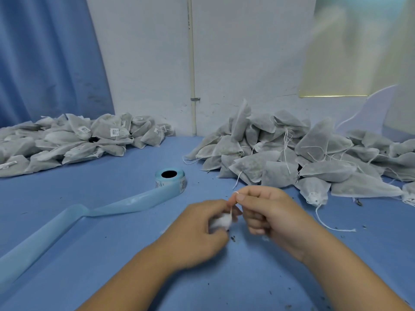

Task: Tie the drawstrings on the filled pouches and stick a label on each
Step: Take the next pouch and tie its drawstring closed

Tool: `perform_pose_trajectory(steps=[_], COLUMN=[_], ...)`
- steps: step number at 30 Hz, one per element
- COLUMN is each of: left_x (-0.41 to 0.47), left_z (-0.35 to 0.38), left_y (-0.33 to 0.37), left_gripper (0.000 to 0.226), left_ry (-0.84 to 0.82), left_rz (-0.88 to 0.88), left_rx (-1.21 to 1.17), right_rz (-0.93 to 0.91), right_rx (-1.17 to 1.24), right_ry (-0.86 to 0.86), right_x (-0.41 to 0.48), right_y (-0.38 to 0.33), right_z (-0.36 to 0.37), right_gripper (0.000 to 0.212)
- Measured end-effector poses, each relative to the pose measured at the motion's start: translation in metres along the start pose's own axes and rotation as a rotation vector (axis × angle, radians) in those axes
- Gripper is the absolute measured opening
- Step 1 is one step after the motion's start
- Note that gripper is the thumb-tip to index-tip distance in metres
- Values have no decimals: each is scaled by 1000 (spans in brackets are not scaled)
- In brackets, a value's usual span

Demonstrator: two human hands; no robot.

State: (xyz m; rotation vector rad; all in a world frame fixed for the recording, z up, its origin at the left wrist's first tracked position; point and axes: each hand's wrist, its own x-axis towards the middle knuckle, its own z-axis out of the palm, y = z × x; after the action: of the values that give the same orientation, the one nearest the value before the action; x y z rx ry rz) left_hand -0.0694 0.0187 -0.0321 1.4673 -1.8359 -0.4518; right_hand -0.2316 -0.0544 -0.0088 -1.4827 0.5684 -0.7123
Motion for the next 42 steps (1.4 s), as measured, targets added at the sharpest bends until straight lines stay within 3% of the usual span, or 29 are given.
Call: perform_pose_trajectory(steps=[3,10,14,17,20,24,27,29,33,37,42], left_x=[1,3,2,3,2,-3,-6,-9,-10,-8,-4], left_z=[8,-10,-12,-14,-16,-12,-6,-1,6,-2,-16], left_y=[8,2,7,11,8,14,19,22,36,39,33], left_gripper=[17,24,24,25,17,34,18,23,27,20,9], left_ry=[3,115,219,365,480,322,183,98,-57,-66,-1], left_rz=[-125,-93,-111,-182,-185,-43,-8,-24,-124,-224,-334], left_rx=[-381,-875,-976,-840,-453,-139,-36,-10,-270,-752,-1322], right_rz=[-28,-32,-102,-185,-226,-295,-292,-294,-322,-262,-395], right_rx=[-12,-118,-397,-523,-528,-355,-311,-333,-466,-431,-500], right_ry=[60,241,284,224,107,74,131,166,173,149,426], right_x=[0,3,2,-2,-7,-12,-10,-7,-4,-1,1], right_y=[-1,7,9,9,5,-3,-4,-1,6,14,12], right_z=[-4,-3,6,12,16,12,7,5,9,13,9], right_gripper=[26,25,25,24,22,23,24,27,27,21,21])
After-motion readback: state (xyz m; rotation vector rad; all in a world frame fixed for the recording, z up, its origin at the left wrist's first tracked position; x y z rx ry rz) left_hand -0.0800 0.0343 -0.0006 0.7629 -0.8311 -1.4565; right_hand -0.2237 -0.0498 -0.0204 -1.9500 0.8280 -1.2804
